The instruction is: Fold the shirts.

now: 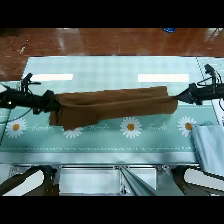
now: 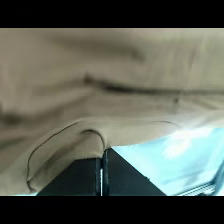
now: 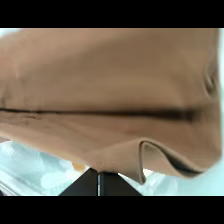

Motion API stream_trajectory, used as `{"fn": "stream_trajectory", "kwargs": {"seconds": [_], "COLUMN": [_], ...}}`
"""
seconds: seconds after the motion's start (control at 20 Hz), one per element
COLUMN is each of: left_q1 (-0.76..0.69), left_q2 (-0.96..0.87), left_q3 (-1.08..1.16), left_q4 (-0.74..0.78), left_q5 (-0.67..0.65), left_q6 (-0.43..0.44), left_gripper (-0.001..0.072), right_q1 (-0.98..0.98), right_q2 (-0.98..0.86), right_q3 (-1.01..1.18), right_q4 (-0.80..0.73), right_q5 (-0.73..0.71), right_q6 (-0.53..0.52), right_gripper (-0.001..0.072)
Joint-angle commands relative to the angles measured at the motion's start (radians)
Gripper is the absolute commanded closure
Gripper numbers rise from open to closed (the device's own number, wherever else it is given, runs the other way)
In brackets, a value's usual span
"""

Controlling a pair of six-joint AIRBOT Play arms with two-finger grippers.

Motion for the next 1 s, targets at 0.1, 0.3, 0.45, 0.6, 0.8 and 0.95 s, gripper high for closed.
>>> {"fn": "stream_trajectory", "kwargs": {"seconds": [0.1, 0.3, 0.45, 0.6, 0.8, 0.95], "left_q1": [-0.005, -0.011, -0.012, -0.018, 0.026, 0.095], "left_q2": [-0.245, -0.332, -0.369, -0.386, -0.375, -0.291], "left_q3": [0.223, 0.242, 0.242, 0.242, 0.328, 0.385], "left_q4": [-0.067, -0.066, -0.067, -0.067, -0.066, -0.066], "left_q5": [0.014, 0.023, 0.110, 0.141, -0.067, -0.196], "left_q6": [0.027, 0.032, 0.070, 0.117, 0.201, 0.201], "left_gripper": [0.0681, 0.0681, 0.0681, 0.0547, 0.0200, 0.0200], "right_q1": [0.088, 0.102, 0.102, 0.102, 0.029, -0.076], "right_q2": [-0.108, -0.166, -0.211, -0.246, -0.222, -0.166], "right_q3": [0.085, 0.088, 0.088, 0.088, 0.145, 0.148], "right_q4": [0.032, 0.068, 0.087, 0.101, 0.014, -0.083], "right_q5": [-0.092, -0.157, -0.224, -0.287, -0.246, -0.223], "right_q6": [0.020, 0.029, 0.028, 0.043, 0.102, 0.128], "right_gripper": [0.0697, 0.0696, 0.0696, 0.0351, 0.0297, 0.0297]}}
